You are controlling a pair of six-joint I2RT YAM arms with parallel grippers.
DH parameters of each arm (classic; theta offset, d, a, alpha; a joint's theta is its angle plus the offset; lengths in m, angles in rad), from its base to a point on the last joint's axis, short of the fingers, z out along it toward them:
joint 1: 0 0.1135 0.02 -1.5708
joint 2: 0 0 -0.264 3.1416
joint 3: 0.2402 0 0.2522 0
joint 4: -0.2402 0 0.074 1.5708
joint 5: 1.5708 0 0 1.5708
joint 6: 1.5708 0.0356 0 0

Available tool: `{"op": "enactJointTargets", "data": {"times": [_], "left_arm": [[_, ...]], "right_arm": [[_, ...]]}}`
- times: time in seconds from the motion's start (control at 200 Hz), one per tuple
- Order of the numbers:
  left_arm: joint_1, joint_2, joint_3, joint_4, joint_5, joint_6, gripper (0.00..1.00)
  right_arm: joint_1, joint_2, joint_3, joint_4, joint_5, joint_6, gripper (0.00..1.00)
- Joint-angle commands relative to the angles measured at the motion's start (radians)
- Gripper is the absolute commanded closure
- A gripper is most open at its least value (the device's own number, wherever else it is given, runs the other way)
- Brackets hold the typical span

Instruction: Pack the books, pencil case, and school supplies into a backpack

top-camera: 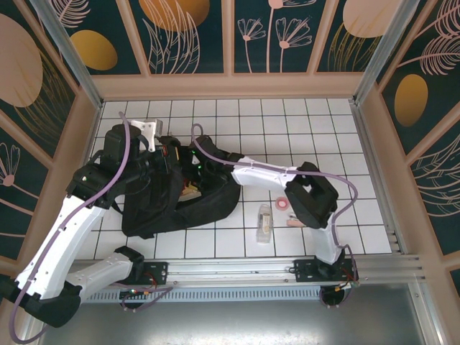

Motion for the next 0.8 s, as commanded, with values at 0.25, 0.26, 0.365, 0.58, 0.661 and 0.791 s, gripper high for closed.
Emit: {"op": "enactJointTargets", "data": {"times": [0.25, 0.26, 0.365, 0.58, 0.661, 0.791], "left_arm": [[-0.005, -0.051, 0.025, 0.115, 0.002, 0.035, 1.00], [-0.004, -0.052, 0.024, 0.114, 0.003, 0.035, 1.00], [-0.005, -0.055, 0.020, 0.113, 0.015, 0.032, 1.00], [-0.005, -0.060, -0.035, 0.151, 0.090, 0.032, 1.00], [-0.006, -0.046, -0.056, 0.160, 0.139, 0.026, 1.00], [-0.005, -0.013, -0.081, 0.168, 0.192, 0.013, 1.00]], "right_arm": [[-0.036, -0.177, -0.143, 0.118, 0.061, -0.058, 0.01], [-0.037, -0.181, -0.145, 0.113, 0.065, -0.061, 0.01], [-0.039, -0.241, -0.183, 0.082, 0.118, -0.108, 0.03], [-0.055, -0.423, -0.284, 0.015, 0.238, -0.177, 0.08], [-0.061, -0.498, -0.307, -0.041, 0.295, -0.210, 0.09], [-0.065, -0.606, -0.320, -0.218, 0.423, -0.278, 0.11]]}}
